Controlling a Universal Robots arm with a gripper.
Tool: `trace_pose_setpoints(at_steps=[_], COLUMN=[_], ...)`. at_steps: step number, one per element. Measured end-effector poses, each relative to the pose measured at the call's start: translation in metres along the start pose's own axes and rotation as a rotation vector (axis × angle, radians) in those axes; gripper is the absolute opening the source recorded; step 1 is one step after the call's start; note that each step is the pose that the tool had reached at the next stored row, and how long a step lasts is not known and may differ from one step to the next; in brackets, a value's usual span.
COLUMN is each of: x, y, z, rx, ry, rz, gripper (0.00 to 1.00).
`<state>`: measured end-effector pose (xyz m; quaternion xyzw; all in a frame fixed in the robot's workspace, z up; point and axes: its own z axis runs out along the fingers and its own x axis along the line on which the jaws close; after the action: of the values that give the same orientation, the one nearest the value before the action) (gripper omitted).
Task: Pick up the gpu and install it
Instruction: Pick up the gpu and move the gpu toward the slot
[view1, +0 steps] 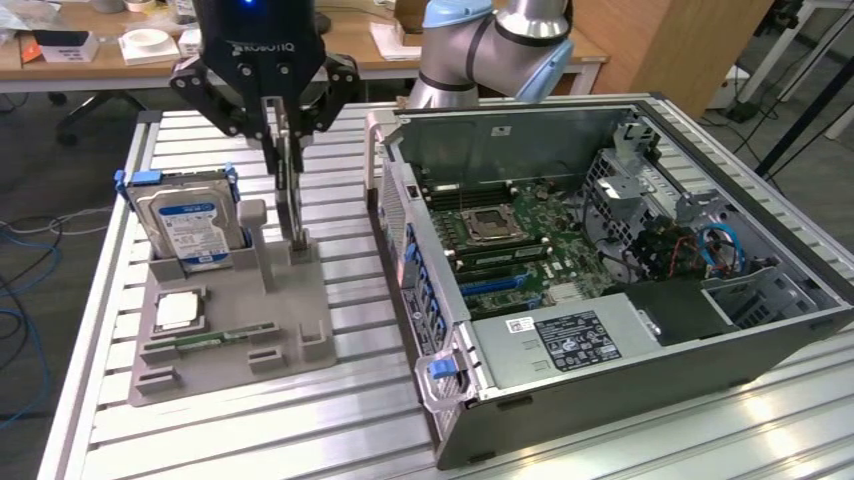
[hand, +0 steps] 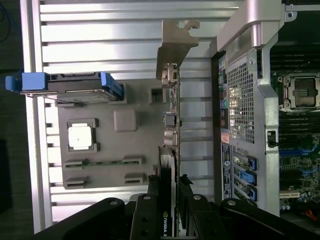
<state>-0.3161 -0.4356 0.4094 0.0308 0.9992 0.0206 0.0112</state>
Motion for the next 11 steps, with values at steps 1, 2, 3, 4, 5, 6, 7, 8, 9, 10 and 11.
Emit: trace_pose_setpoints(at_steps=[1, 2, 3, 4, 5, 6, 7, 8, 9, 10, 11], x=[0.0, 0.0, 0.0, 0.0, 0.0, 0.0, 0.0, 0.0, 0.0, 0.0, 0.0], y=[0.0, 0.0001, 0.0001, 0.0003, 0.0004, 0.0005, 0.0006, 0.0008, 0.0009, 0.001, 0.001], z=[-0.0009, -0.0019, -0.0031, -0.0056, -0.0081, -0.0109, -0.0148, -0.018, -0.0212, -0.0234, -0.0245], rx=[-0.0002, -0.0001, -0.0001, 0.0, -0.0002, -0.0002, -0.0001, -0.0002, -0.0002, -0.0003, -0.0003], ry=[-0.0002, 0.0001, 0.0001, 0.0003, 0.0002, 0.0001, 0.0003, 0.0002, 0.0002, 0.0001, 0.0001], rz=[0.0, 0.0, 0.0, 0.0, 0.0, 0.0, 0.0, 0.0, 0.0, 0.0, 0.0], gripper=[0.27, 0.27, 0.27, 0.27, 0.27, 0.27, 0.27, 0.27, 0.27, 0.27, 0.27])
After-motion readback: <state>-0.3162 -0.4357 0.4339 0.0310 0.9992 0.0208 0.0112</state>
